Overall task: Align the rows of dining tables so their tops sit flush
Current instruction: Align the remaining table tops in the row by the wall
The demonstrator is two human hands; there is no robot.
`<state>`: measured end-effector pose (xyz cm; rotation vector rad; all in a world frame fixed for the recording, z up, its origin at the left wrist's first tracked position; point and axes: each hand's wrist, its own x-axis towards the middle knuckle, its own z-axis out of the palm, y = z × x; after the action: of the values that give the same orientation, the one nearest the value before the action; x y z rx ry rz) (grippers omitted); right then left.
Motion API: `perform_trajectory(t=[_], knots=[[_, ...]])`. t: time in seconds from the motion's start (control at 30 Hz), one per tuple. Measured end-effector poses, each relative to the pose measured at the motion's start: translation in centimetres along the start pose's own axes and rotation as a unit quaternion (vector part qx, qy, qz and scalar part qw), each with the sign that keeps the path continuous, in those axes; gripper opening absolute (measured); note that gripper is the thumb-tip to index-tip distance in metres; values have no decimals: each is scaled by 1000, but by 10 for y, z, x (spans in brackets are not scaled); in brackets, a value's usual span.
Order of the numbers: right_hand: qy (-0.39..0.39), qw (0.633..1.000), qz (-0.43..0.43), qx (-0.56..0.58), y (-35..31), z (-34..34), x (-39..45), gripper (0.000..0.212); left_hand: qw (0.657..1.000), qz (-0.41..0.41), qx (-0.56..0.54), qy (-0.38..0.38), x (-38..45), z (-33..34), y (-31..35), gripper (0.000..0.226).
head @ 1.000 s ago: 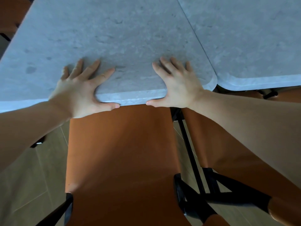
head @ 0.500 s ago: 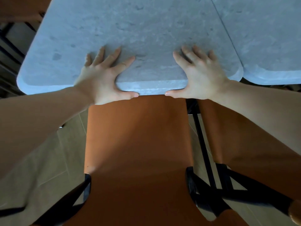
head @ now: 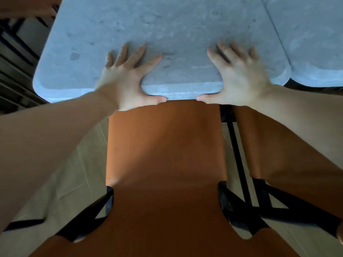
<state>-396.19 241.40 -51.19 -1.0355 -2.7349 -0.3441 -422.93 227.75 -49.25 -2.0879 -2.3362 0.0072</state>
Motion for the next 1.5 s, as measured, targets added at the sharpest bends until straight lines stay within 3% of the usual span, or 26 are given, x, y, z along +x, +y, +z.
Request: perform_trajectory(t=[0.6, 1.23, 1.37, 1.5], knots=[[-9, 1000, 14, 10, -7, -6, -3, 120, 1000, 4, 0, -4, -1, 1, -1, 109], [-21, 1000, 4, 6, 1, -5, 17, 121, 999, 8, 10, 43, 18, 8, -8, 112], [-15, 1000, 8, 12, 0, -4, 14, 120, 1000, 0, -1, 12, 15, 6, -7, 110], [-59, 998, 21, 2, -1, -8, 13, 124, 999, -9, -23, -25, 13, 0, -3, 108]])
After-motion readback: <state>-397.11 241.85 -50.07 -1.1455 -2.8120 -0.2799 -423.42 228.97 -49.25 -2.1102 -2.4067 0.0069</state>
